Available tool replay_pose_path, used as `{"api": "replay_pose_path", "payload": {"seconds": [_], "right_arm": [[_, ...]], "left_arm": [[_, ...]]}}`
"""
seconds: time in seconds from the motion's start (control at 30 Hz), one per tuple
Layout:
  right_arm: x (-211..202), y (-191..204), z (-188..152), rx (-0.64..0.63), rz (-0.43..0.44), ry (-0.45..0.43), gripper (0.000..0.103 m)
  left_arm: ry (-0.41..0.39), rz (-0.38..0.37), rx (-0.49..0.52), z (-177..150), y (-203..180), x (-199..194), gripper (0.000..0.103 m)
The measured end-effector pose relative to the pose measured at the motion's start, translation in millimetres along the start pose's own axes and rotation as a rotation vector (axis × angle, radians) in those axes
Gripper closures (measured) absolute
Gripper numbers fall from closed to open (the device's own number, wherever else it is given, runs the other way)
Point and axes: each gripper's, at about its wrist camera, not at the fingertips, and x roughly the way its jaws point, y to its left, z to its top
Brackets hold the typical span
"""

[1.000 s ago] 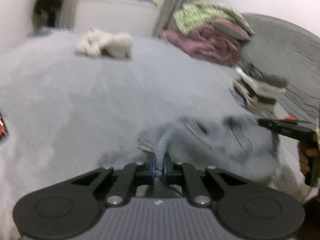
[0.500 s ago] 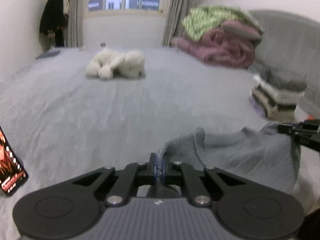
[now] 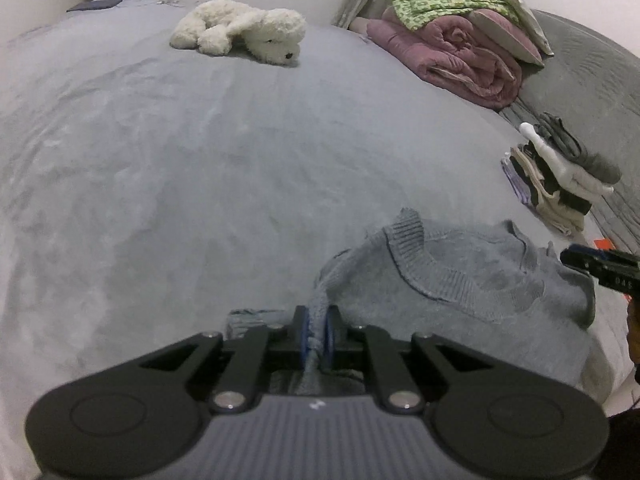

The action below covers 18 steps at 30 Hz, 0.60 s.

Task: Fold clothes
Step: 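Lift the sweater with both grippers and shake it open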

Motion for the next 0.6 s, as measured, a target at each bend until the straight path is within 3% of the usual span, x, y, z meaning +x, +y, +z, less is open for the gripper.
{"api": "replay_pose_path", "payload": {"seconds": [0.17, 0.33, 0.5, 0.6], "right_arm": [[17.9, 3.0, 1.8, -0.052, 0.046, 0.025, 0.059], [32.2, 8.8, -15.5, -0.129, 0.063, 0.113, 0.059], [30.4, 15.5, -22.4, -0.14, 0.059, 0.105, 0.08], [26.0, 28.7, -29.9, -0.222, 0.015, 0.077, 0.089]], "left_arm": [[0.011, 0.007, 0.017, -1.3, -1.9, 5.1, 0.093], [0.019, 0.002, 0.024, -3.9, 0.8, 7.7, 0.091], [0.022, 0.007, 0.051, -8.2, -2.0, 8.3, 0.091], [-0.011, 0.029, 0.079, -6.7, -5.3, 0.7, 0.094]]}}
